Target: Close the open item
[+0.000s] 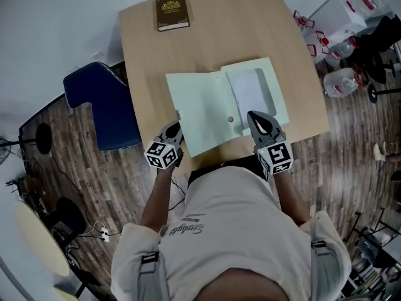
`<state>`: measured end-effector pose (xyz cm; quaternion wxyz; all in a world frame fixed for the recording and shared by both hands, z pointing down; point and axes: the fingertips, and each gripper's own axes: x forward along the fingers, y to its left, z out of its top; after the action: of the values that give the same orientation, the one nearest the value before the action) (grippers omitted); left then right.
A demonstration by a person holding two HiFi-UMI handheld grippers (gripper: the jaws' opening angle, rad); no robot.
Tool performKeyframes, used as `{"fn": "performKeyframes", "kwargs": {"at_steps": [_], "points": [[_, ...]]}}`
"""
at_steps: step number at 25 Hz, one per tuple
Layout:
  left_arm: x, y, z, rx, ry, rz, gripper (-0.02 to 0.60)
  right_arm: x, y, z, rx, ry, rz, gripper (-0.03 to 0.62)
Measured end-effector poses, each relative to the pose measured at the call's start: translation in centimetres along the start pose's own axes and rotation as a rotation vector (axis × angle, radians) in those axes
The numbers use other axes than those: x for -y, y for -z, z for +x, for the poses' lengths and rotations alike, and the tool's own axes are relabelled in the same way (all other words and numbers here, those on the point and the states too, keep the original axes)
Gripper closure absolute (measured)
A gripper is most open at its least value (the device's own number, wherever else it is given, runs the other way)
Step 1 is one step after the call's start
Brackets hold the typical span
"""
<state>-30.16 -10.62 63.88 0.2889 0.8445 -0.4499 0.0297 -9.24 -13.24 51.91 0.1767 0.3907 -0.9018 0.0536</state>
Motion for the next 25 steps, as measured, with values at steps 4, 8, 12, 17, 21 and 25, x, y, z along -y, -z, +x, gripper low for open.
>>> {"fn": "performKeyframes", "kwargs": {"at_steps": [4, 8, 12, 17, 21, 25], "points": [[1.9, -1.4, 1.1, 0.001, 0.033, 0.047, 0.566, 0.9, 0.2, -0.3, 0.014, -0.003, 0.021, 0.605], [3.8, -2.2, 2.6, -0.010, 0.051, 0.078, 0.566, 2.6, 0.0, -0.7, 0.033, 0.006, 0.029, 0.605], [5.5, -2.4, 4.7, -0.029, 0.065, 0.104, 0.566, 4.6, 0.4, -1.7, 0.041, 0.028, 0.043, 0.605], [7.4, -3.0, 7.3, -0.058, 0.093, 0.138, 0.566, 7.0, 1.6, -3.5, 0.044, 0.079, 0.079, 0.605], [8.6, -3.5, 9.6, -0.076, 0.113, 0.166, 0.566, 9.1, 2.7, -4.7, 0.041, 0.113, 0.112, 0.605], [9.7, -3.8, 11.8, -0.085, 0.125, 0.182, 0.566, 10.9, 3.4, -5.5, 0.040, 0.138, 0.136, 0.605]]}}
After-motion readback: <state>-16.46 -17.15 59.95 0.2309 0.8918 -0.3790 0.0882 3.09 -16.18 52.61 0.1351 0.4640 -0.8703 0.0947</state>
